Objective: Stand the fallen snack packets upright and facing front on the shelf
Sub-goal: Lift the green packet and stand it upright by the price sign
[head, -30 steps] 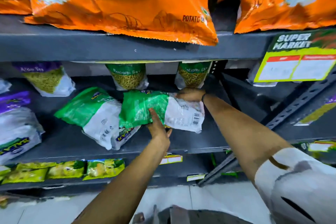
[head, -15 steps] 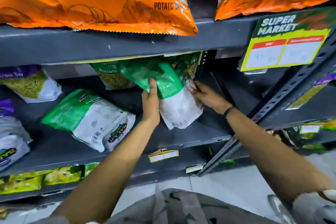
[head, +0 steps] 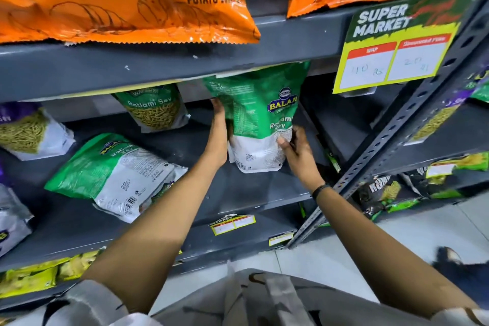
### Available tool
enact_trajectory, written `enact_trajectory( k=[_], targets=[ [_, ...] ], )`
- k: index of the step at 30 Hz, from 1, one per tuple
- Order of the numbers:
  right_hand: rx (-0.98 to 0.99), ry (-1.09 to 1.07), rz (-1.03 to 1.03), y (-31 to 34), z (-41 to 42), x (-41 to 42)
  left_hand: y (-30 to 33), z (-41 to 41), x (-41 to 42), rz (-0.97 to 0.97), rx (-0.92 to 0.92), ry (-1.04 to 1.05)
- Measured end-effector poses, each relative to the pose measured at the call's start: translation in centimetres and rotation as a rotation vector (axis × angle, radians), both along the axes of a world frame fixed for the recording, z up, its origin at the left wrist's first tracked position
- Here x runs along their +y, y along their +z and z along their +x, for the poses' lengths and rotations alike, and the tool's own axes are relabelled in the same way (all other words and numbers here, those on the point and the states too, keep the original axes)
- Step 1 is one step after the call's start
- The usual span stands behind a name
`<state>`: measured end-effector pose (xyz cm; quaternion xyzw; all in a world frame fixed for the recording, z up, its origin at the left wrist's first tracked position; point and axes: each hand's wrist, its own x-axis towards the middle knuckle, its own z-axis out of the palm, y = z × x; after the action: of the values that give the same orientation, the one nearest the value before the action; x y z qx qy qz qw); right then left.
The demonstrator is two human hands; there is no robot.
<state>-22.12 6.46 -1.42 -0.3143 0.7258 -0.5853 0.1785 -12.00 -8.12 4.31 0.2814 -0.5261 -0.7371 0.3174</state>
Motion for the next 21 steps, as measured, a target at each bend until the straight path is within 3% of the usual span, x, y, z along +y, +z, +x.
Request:
enact_trajectory(
  k=[3, 7, 11, 18, 21],
  targets=[
    [-0.064, -0.112, -0.038, 0.5, 1.3, 0.1, -0.6, 0.0, -0.6, 0.074, 0.131, -0.018],
    [-0.175, -0.417, -0.105, 0.7, 6.0, 0.1, -1.7, 0.2, -1.1, 0.149, 0.108, -0.076],
    [-0.315, -0.282, -0.089, 0.8, 9.0, -0.5, -1.9, 0.4, -0.2, 0.118, 0.069, -0.095],
    [-0.355, -0.218, -0.112, 2.0, 5.6, -1.5, -4.1, 3.4, 4.0, 0.022, -0.114, -0.168],
    [-0.414, -0.172, -0.104, 2.0, 4.3, -1.4, -4.9, 3.8, 3.9, 0.022, -0.142, -0.081]
  ],
)
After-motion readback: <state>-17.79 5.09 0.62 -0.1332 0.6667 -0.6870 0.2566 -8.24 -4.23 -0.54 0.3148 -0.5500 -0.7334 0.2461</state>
